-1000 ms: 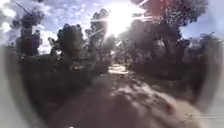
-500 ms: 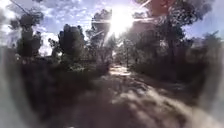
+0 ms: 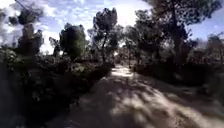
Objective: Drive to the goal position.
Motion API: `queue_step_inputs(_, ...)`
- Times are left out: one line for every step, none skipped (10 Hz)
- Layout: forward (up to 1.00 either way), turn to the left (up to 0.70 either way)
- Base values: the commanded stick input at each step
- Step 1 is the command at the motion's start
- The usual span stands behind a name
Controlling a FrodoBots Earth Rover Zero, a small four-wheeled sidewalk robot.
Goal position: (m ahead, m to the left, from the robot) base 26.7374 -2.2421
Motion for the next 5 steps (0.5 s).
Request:
queue_step_inputs(0.70, -0.26)
queue_step_inputs(0.70, -0.15)
queue_step_inputs(0.70, -0.03)
queue_step_inputs(0.70, -0.06)
queue_step_inputs(0.70, -0.14)
